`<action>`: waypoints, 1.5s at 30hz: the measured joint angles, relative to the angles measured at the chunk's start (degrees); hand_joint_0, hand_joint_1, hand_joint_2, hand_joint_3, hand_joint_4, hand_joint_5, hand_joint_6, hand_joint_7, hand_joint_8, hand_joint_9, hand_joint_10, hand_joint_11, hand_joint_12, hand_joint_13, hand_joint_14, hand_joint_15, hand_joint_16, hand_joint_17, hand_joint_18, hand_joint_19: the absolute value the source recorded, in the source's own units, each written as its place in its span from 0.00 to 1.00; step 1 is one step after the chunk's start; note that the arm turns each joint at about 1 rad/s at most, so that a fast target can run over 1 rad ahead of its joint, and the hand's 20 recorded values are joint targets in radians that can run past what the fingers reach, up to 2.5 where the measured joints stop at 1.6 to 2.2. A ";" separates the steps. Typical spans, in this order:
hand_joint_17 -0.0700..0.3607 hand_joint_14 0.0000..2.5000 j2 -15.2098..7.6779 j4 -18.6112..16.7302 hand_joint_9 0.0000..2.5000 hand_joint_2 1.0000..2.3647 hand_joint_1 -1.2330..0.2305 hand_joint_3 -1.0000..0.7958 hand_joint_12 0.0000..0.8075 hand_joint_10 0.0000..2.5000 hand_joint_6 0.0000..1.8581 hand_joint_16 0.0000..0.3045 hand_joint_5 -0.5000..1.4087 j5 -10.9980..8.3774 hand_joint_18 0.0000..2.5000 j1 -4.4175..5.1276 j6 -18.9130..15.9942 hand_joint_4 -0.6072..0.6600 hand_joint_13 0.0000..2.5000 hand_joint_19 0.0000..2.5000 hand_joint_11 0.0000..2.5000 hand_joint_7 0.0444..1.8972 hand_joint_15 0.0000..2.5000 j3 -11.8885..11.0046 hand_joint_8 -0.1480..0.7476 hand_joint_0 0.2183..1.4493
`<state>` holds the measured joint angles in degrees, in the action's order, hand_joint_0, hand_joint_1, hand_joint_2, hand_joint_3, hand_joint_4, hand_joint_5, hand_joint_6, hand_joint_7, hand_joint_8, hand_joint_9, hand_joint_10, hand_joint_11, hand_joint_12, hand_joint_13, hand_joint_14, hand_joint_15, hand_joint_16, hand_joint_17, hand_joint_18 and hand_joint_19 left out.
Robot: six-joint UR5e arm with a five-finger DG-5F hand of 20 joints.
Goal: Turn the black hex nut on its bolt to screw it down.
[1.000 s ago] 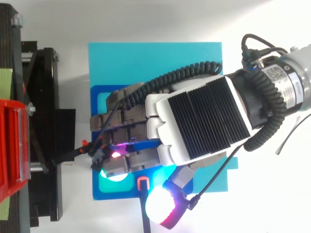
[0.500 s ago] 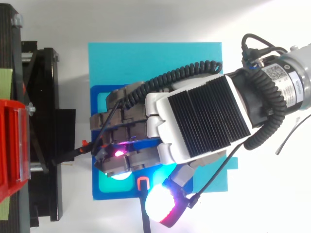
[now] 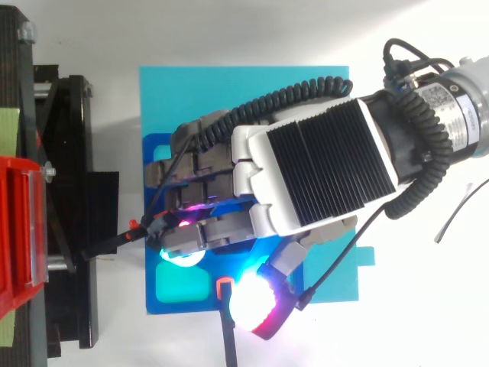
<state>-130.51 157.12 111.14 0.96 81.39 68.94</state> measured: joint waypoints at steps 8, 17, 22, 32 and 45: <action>0.45 0.00 0.00 -0.18 0.38 0.00 0.63 0.28 0.44 0.00 0.27 0.18 0.27 0.25 0.24 -0.70 0.00 0.62 0.29 0.26 0.03 0.66 0.04 0.00 0.51 0.22; 0.45 0.00 0.00 -0.36 0.38 0.00 0.63 0.28 0.44 0.00 0.27 0.18 0.27 1.01 0.25 -1.79 -0.05 0.62 0.30 0.27 0.03 0.65 0.05 -0.03 0.52 0.22; 0.45 0.00 0.00 -0.38 0.39 0.00 0.63 0.28 0.44 0.00 0.27 0.18 0.27 1.34 0.25 -2.41 -0.08 0.61 0.30 0.27 0.03 0.64 0.05 -0.03 0.52 0.22; 0.45 0.00 -0.01 -0.26 0.39 0.00 0.63 0.28 0.44 0.00 0.27 0.18 0.27 3.01 0.25 -4.17 -0.09 0.61 0.30 0.27 0.04 0.62 0.05 -0.46 0.52 0.22; 0.45 0.00 0.01 1.19 0.37 0.00 0.64 0.28 0.45 0.00 0.27 0.18 0.26 4.97 0.25 -4.29 -0.77 0.63 0.30 0.27 0.04 0.56 0.05 -4.63 0.52 0.22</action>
<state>-130.50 158.30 116.11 -3.33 80.62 64.31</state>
